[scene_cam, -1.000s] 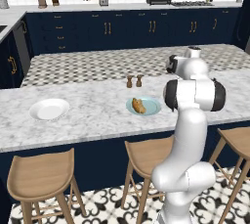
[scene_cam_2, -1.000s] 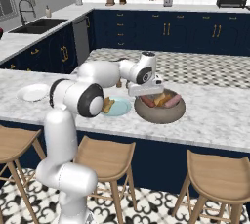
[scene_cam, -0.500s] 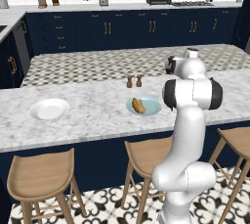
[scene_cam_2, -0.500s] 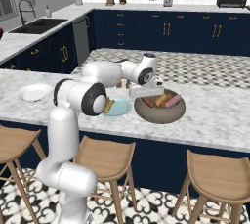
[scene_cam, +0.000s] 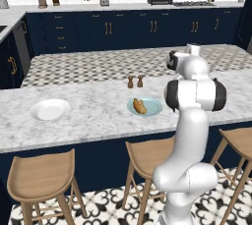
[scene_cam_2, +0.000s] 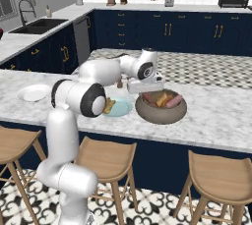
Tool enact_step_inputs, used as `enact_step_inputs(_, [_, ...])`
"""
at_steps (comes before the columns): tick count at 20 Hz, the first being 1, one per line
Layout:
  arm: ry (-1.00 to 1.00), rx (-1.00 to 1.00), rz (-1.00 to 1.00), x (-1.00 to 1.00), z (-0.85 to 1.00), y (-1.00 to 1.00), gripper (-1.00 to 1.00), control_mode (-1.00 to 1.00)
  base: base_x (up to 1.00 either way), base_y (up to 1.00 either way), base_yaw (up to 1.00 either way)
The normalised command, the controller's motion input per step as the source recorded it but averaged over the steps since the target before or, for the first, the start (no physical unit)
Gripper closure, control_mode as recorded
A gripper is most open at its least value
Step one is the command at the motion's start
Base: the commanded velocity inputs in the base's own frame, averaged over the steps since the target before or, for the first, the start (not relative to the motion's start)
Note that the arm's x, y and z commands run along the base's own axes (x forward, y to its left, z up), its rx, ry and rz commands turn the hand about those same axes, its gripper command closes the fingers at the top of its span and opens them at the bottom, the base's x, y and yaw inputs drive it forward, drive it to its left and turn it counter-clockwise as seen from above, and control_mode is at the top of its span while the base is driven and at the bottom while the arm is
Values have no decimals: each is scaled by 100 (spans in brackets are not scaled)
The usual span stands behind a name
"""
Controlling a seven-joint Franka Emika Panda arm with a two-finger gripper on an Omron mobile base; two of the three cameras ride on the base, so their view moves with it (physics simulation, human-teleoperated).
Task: Place one bun and one sausage from the bowl on each plate.
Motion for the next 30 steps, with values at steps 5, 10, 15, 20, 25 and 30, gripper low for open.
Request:
enact_step_inputs(5, [-5,4,-21,-44,58,81,100,-100,0,0,0])
enact_step_inputs(10, [-1,11,-45,-14,-8,98,100,-100,0,0,0])
enact_step_inputs(15, [0,3,-34,20,-37,83,100,-100,0,0,0])
enact_step_inputs(20, [9,-8,-3,89,-42,-11,100,-100,0,0,0])
enact_step_inputs(25, [11,-8,0,69,-53,-18,100,-100,0,0,0])
enact_step_inputs(30, [11,-3,0,23,-52,0,100,-100,0,0,0])
